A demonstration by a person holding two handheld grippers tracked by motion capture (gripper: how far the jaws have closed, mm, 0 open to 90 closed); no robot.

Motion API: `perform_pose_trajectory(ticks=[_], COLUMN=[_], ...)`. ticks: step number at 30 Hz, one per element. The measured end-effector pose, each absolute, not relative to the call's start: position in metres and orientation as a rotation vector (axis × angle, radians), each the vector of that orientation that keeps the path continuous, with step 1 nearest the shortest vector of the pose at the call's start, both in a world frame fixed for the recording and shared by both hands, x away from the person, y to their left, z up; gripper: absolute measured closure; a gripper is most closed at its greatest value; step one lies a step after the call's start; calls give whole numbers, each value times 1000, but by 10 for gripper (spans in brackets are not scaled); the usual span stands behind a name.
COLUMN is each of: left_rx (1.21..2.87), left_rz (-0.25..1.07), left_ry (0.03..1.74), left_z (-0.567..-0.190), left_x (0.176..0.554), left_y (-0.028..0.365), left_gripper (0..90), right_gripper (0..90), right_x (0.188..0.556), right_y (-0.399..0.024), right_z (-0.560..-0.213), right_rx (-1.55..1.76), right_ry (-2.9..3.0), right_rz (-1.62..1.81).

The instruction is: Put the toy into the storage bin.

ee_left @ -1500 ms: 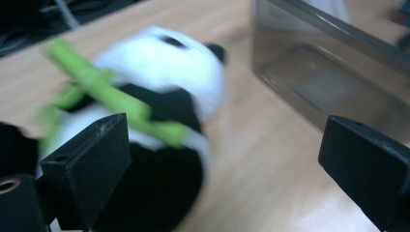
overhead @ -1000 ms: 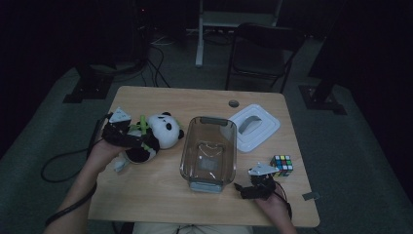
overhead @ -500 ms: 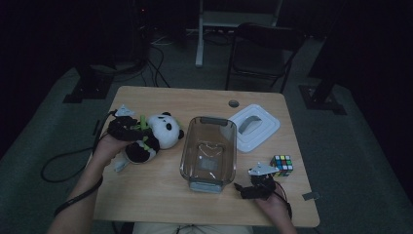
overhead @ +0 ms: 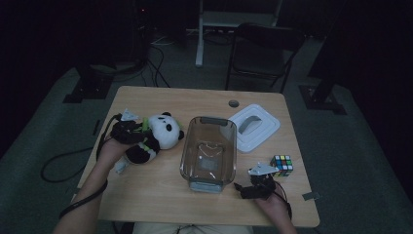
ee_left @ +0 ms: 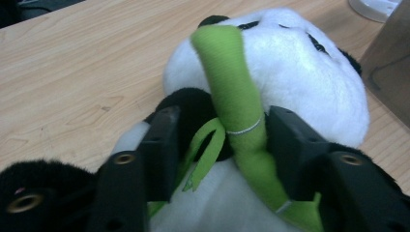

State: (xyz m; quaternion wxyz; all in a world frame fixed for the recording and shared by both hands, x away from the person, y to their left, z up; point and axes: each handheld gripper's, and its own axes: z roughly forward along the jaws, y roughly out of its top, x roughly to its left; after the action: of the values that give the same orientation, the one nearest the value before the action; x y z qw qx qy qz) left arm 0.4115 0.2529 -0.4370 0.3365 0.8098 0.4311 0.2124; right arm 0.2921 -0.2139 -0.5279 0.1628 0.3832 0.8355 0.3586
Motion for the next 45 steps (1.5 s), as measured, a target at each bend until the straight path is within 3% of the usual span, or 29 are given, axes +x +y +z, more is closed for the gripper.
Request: perform_pose_trajectory(ticks=[3, 10, 32, 45], left_rx=[2106, 2061, 1883, 1759], left_rz=[575, 562, 525, 524], left_ry=[1122, 1111, 1178, 1210], left_z=[-437, -432, -385, -359], left_x=[409, 406, 397, 395], left_y=[251, 254, 265, 270], left_gripper=[639, 692, 709, 707], right_gripper=[128, 121, 126, 124], right_x=[292, 294, 302, 313], right_y=[-213, -211, -174, -121], right_z=[-528, -527, -518, -509], right_rx=[1102, 1110, 1008, 1005], right_ry=[2379, 2381, 2377, 2339], right_rz=[1020, 1008, 1033, 1018])
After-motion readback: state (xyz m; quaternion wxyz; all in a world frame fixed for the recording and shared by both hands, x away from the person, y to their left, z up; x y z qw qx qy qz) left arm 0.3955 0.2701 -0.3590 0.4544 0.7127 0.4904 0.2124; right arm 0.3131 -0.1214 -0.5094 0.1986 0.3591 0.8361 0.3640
